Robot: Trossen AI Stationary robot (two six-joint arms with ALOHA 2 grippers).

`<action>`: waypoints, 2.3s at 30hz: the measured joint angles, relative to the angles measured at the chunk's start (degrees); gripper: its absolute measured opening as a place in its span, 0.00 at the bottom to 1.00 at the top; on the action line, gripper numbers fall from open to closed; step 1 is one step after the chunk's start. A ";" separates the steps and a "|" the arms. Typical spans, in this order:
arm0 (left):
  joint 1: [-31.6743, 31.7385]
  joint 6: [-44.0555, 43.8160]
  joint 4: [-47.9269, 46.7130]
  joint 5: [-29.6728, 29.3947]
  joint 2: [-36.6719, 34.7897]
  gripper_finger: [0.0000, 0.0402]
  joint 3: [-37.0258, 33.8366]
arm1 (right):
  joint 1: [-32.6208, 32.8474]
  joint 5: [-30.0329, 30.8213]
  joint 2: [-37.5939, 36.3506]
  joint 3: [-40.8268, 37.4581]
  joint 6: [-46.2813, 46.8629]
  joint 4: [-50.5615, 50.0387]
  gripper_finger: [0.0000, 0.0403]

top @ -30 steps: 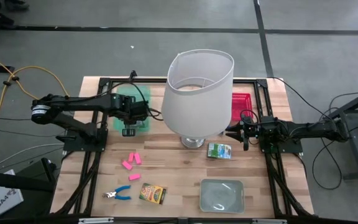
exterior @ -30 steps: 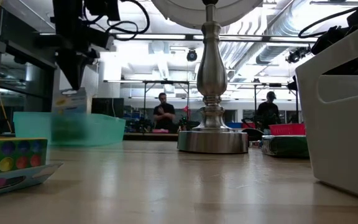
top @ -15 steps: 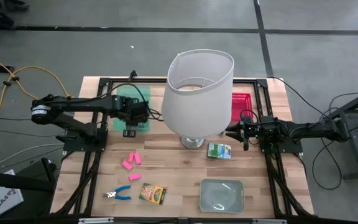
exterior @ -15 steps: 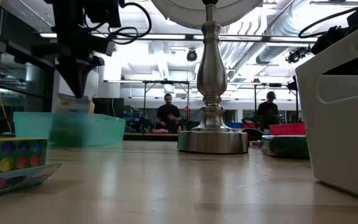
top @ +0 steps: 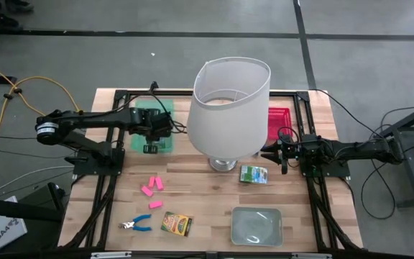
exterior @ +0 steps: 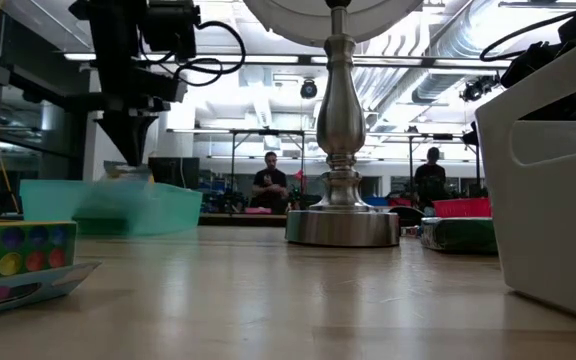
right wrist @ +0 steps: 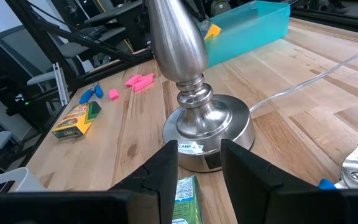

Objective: Pick & Place School Supplies
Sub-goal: Put the yellow crayon box into the green bin

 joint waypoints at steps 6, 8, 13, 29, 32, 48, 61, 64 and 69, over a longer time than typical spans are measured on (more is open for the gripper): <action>0.00 0.83 0.70 0.01 0.00 0.22 0.00 | -0.01 0.00 0.00 0.00 0.00 0.00 0.28; 0.00 0.85 1.15 -0.16 0.02 0.26 0.00 | -0.01 0.00 -0.01 0.00 0.00 0.01 0.28; 0.00 0.96 1.69 -1.28 0.00 0.30 0.00 | 0.00 0.00 -0.01 0.00 0.00 0.02 0.28; -0.89 -13.73 -0.23 -4.29 -0.56 0.29 0.00 | -0.02 -0.02 0.00 -0.02 -0.02 0.00 0.28; -3.69 -13.97 -0.32 -2.87 -0.79 0.28 0.01 | -0.02 0.00 0.01 0.00 0.00 0.00 0.28; -28.81 -36.47 -0.99 -5.07 -0.95 0.25 0.02 | -0.02 0.00 -0.01 0.00 0.00 0.00 0.28; -43.03 -42.66 11.20 -7.29 4.52 0.25 0.04 | -0.01 0.00 -0.01 -0.01 0.00 0.02 0.28; -44.22 -39.91 16.52 -7.31 5.22 0.25 0.07 | -0.01 0.00 -0.01 -0.01 -0.01 0.02 0.28; -45.64 -35.04 24.26 -7.33 6.96 0.25 0.07 | -0.02 0.00 -0.01 -0.02 0.00 0.02 0.28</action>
